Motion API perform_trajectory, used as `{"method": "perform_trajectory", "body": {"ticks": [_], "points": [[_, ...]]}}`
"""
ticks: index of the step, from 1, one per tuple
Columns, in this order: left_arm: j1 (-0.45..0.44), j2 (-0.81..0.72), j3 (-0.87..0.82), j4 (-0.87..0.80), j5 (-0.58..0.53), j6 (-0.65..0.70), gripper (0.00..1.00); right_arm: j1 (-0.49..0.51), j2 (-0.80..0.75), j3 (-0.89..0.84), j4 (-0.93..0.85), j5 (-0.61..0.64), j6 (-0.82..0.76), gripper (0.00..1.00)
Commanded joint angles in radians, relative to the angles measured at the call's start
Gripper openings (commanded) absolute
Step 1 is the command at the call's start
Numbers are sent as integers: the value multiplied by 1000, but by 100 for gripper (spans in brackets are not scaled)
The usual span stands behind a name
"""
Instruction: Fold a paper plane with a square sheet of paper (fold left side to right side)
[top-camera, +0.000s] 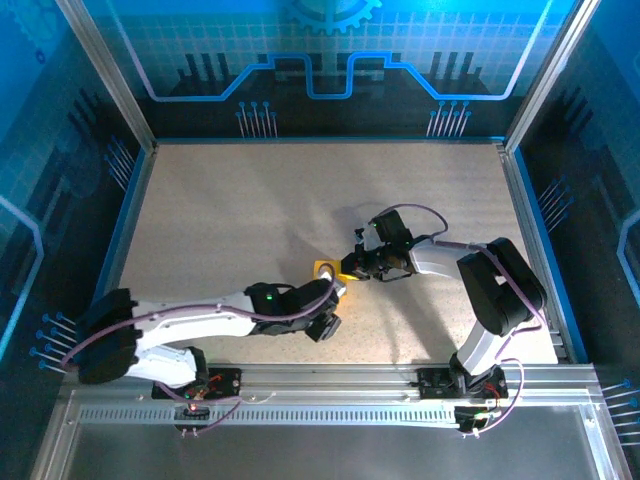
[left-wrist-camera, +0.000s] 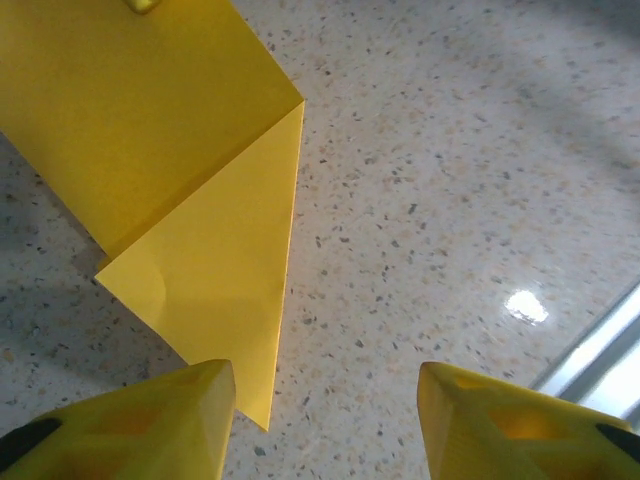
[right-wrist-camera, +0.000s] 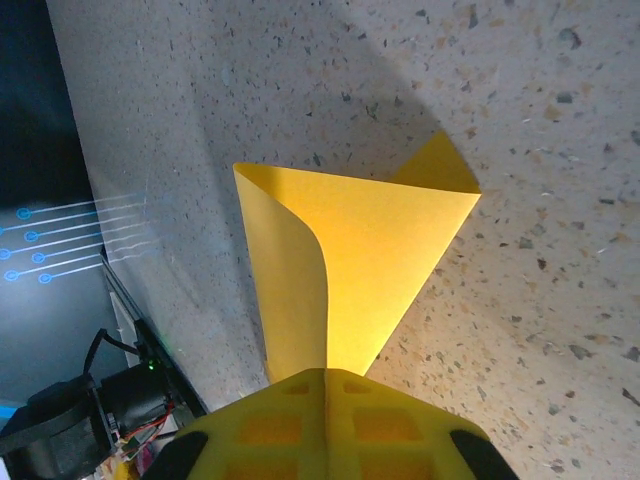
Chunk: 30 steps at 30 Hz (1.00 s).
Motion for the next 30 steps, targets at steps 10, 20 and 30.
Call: {"method": "perform_trajectory", "body": {"ticks": [10, 20, 30], "points": [[-68, 323, 245, -254, -296, -94, 50, -1, 31, 34, -40, 6, 10, 6], [-79, 451, 310, -303, -341, -126, 43, 1, 48, 38, -38, 5, 12, 6], [-78, 495, 307, -299, -357, -142, 32, 2, 54, 40, -35, -1, 14, 6]]}}
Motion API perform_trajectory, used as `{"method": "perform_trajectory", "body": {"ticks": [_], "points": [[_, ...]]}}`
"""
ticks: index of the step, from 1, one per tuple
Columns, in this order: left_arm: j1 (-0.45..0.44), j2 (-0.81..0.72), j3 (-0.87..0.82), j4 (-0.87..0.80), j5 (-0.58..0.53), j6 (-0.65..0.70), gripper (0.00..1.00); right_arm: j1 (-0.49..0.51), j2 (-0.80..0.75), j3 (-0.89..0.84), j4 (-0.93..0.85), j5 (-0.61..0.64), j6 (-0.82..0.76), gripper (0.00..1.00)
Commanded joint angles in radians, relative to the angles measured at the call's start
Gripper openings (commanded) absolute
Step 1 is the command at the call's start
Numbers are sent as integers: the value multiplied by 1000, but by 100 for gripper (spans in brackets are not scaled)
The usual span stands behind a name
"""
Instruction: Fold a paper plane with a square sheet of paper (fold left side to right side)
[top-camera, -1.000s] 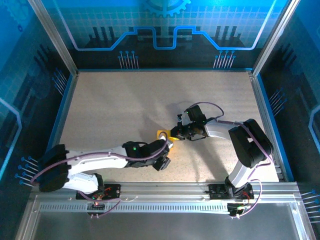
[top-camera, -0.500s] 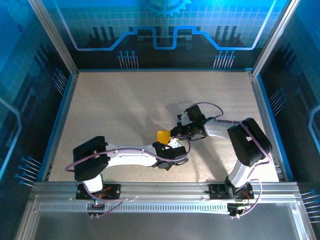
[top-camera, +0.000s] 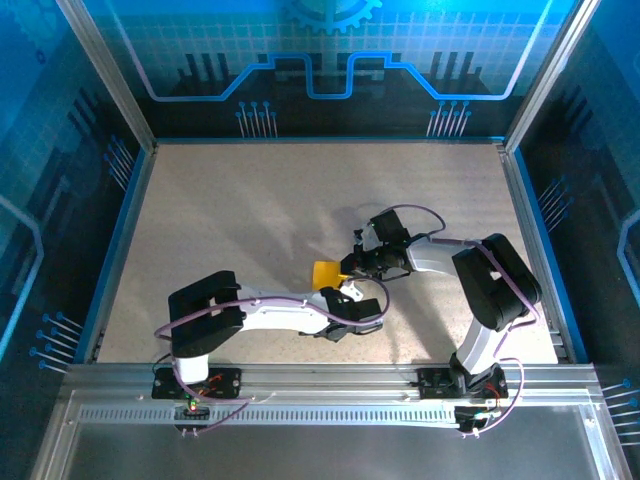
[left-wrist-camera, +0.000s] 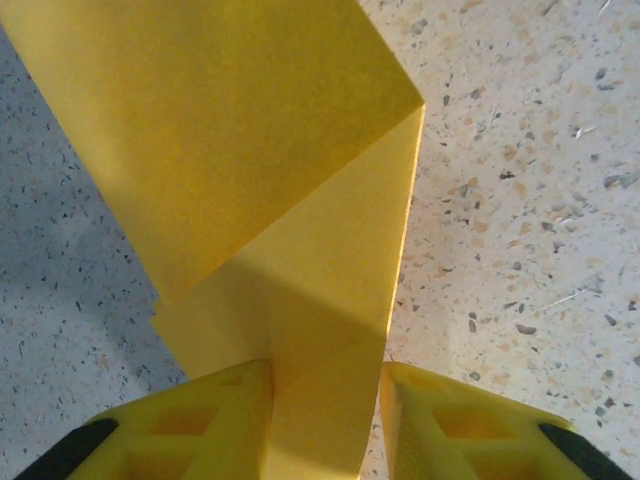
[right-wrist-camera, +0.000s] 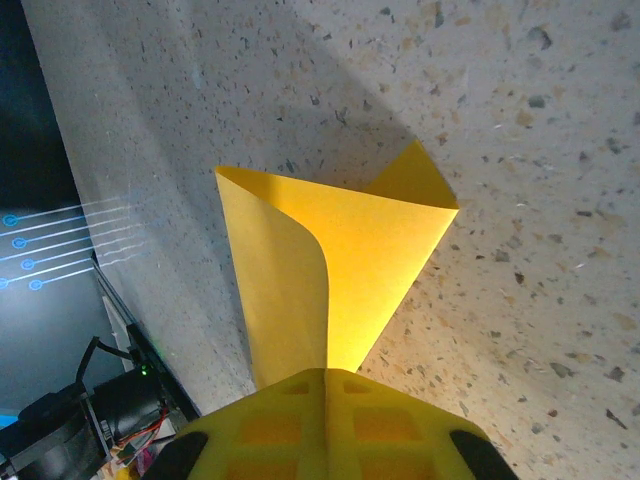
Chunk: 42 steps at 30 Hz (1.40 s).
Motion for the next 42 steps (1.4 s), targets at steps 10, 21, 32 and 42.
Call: {"method": "perform_trajectory", "body": {"ticks": [10, 21, 32, 42], "points": [[-7, 25, 4, 6, -8, -30, 18, 3, 24, 24, -26, 5, 10, 6], [-4, 9, -19, 32, 16, -40, 0, -1, 24, 19, -35, 22, 1, 7], [16, -67, -67, 84, 72, -37, 0, -112, -101, 65, -184, 93, -84, 33], [102, -196, -190, 283, 293, -40, 0, -250, -288, -42, -216, 111, -149, 49]]}}
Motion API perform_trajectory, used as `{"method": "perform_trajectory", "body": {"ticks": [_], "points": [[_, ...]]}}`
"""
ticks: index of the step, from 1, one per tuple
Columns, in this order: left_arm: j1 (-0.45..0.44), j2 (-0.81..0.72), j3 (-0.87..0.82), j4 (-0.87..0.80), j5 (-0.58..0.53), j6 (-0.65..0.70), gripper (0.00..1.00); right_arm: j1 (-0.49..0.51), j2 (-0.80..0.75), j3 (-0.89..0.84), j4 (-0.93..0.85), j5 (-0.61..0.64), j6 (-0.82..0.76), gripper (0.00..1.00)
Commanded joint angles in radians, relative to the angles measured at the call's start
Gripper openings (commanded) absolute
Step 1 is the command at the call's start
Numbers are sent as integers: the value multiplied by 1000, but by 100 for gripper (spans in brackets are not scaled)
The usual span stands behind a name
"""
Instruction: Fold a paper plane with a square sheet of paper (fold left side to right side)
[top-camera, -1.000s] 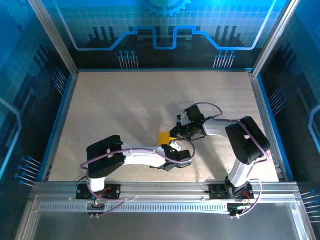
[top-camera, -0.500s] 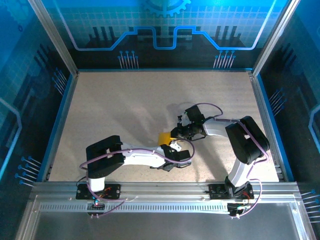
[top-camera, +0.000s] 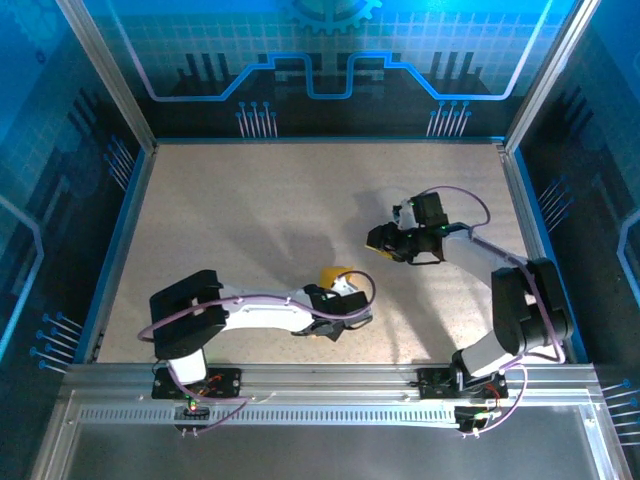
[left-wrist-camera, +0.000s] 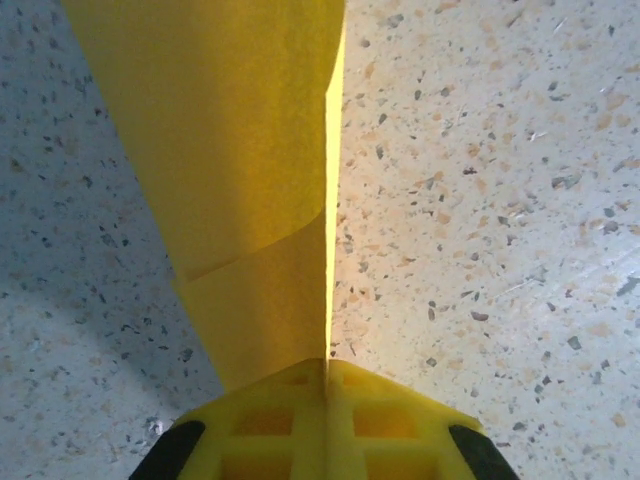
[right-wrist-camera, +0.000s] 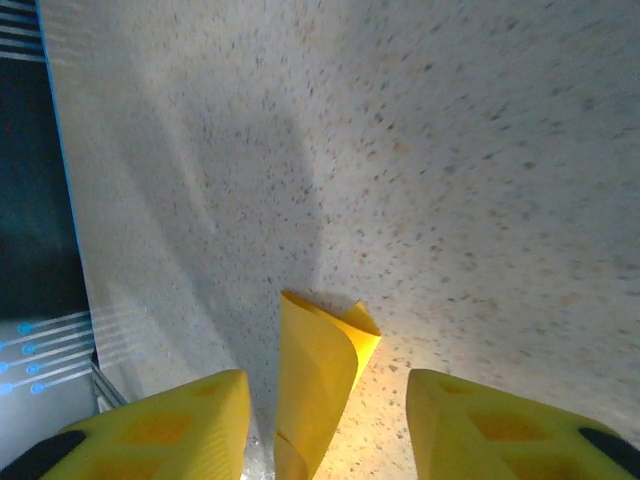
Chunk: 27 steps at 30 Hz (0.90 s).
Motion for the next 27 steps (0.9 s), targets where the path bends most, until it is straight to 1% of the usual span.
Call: {"method": "perform_trajectory", "body": {"ticks": [1, 5, 8, 12, 16, 20, 27], "points": [[55, -87, -65, 128, 157, -21, 0, -15, -71, -55, -46, 15, -54, 50], [130, -165, -158, 260, 297, -59, 0, -15, -134, -115, -15, 13, -65, 51], [196, -226, -243, 378, 408, -98, 0, -12, -175, -164, 38, -11, -61, 53], [274, -279, -357, 555, 536, -161, 0, 11, -198, -211, 94, -30, -56, 54], [315, -281, -424, 677, 614, -214, 0, 75, -184, -231, 146, -23, -32, 53], [345, -284, -480, 794, 666, -267, 0, 144, -146, -237, 209, -4, 6, 53], [386, -275, -538, 912, 731, -310, 0, 229, -83, -247, 295, 25, 55, 52]]}}
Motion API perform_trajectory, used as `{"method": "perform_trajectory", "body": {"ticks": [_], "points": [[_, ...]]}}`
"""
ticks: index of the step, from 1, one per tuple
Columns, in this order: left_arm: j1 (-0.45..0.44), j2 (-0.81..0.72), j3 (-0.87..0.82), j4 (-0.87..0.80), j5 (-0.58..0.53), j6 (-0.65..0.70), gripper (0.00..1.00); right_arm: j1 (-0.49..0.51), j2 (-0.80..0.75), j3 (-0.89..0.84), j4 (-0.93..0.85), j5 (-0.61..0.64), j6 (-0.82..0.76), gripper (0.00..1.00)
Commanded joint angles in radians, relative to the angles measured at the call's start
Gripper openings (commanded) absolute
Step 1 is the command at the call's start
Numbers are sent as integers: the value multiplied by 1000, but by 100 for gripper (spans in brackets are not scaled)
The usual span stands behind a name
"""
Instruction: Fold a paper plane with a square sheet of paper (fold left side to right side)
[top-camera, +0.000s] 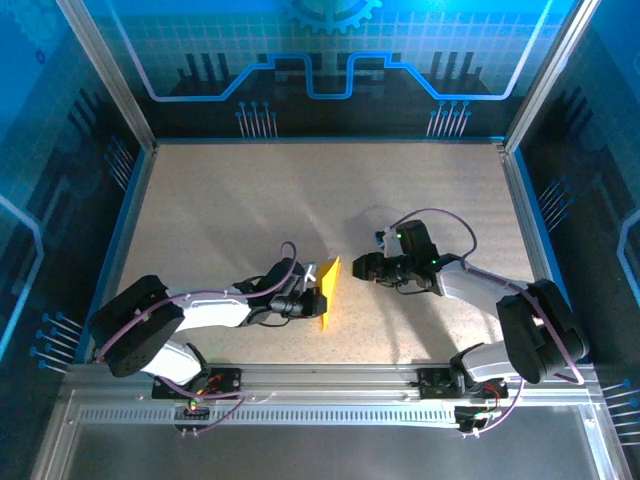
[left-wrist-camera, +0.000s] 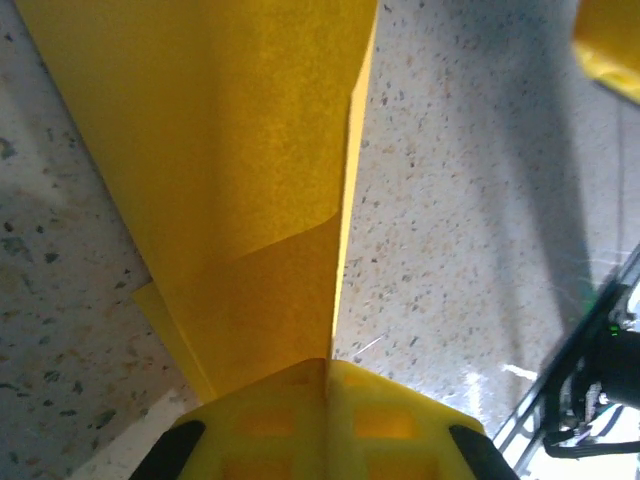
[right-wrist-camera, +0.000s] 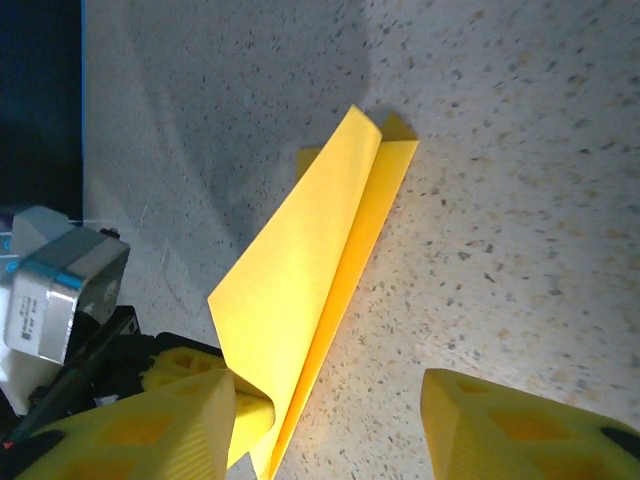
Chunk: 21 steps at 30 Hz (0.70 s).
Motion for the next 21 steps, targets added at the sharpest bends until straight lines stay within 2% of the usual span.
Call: {"method": "perform_trajectory", "body": {"ticks": [1, 9, 21], "points": [[16, -4, -32, 118, 76, -51, 0, 39, 34, -18, 77, 21, 44, 51], [24, 36, -57, 213, 104, -78, 0, 110, 111, -18, 168, 42, 109, 50], [24, 96, -69, 308, 125, -114, 0, 143, 185, 6, 209, 45, 138, 48]]}}
